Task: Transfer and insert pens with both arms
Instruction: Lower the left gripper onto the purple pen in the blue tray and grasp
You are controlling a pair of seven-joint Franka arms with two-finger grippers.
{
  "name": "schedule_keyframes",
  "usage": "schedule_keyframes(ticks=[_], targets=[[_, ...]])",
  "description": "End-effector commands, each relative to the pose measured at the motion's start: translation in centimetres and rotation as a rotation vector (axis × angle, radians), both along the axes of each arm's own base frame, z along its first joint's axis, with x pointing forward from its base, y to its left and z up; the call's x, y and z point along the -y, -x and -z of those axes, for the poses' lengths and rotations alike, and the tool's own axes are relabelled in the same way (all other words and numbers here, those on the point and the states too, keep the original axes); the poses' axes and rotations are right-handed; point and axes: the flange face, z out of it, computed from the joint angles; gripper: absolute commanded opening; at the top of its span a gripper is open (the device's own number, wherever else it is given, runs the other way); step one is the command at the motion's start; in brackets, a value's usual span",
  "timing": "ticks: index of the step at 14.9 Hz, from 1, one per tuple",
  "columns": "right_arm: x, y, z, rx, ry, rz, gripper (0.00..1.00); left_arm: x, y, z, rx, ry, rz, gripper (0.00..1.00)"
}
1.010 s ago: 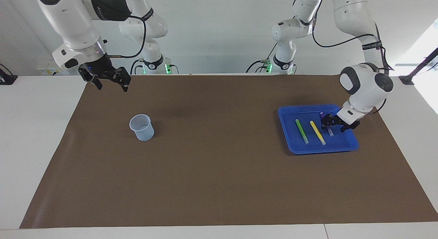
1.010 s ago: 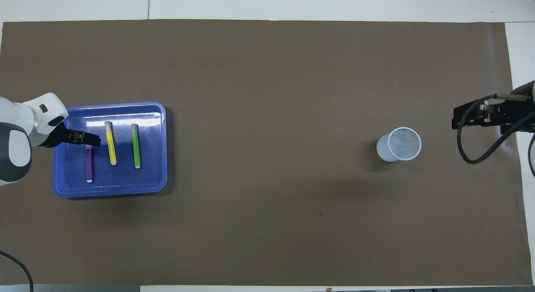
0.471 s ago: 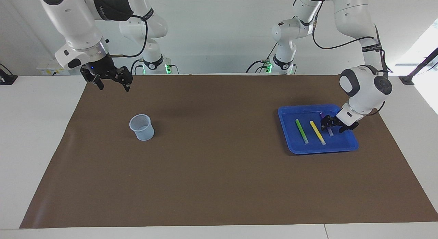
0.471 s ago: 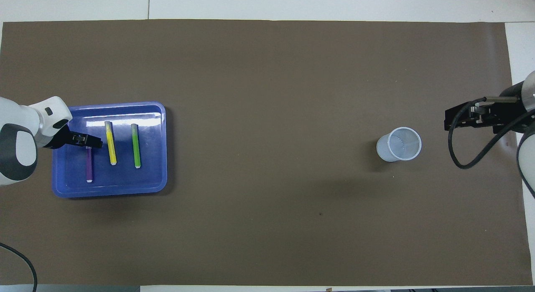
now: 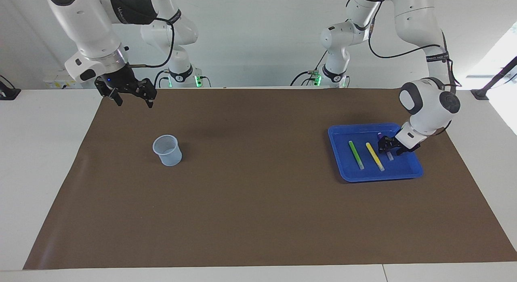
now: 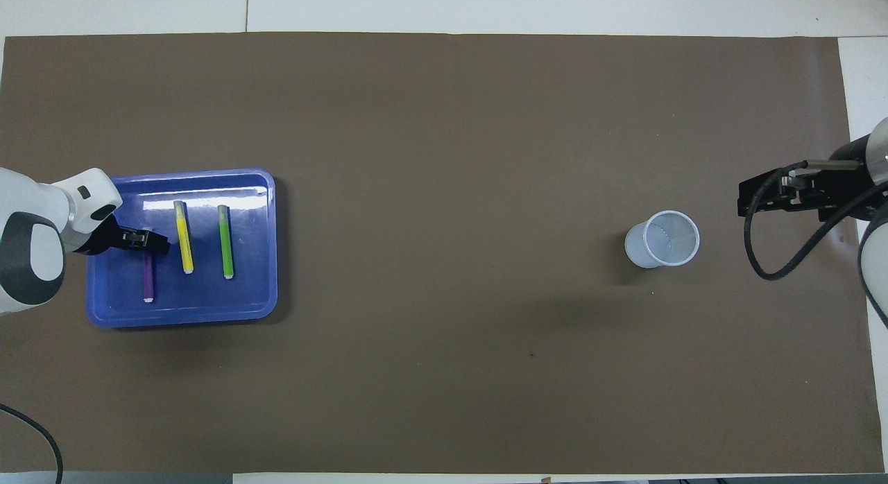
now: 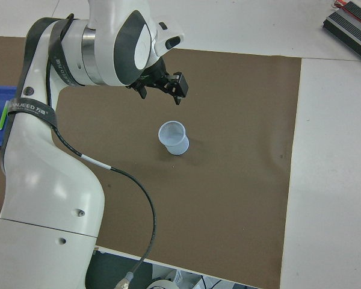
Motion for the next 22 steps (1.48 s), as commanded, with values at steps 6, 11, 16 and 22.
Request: schedule_keyframes(ticks=[6, 11, 16, 22], targets=[[0.3, 0.5, -0.8, 0.014, 0.001, -0.023, 1.0, -0.6, -0.1, 0.4, 0.049, -0.023, -0.074, 0.35], [0.3, 0.6, -0.8, 0.012, 0.001, -0.02, 1.0, -1.0, -0.4, 0.5, 0.078, -0.026, -0.082, 0.03], [0.4, 0.6, -0.7, 0.009, 0.001, -0.023, 1.0, -1.7, -0.8, 0.5, 0.077, -0.025, -0.094, 0.0], [0.4, 0.6, -0.7, 0.009, 0.001, -0.02, 1.0, -0.5, -2.7, -4.2, -0.004, -0.017, -0.13, 0.0]])
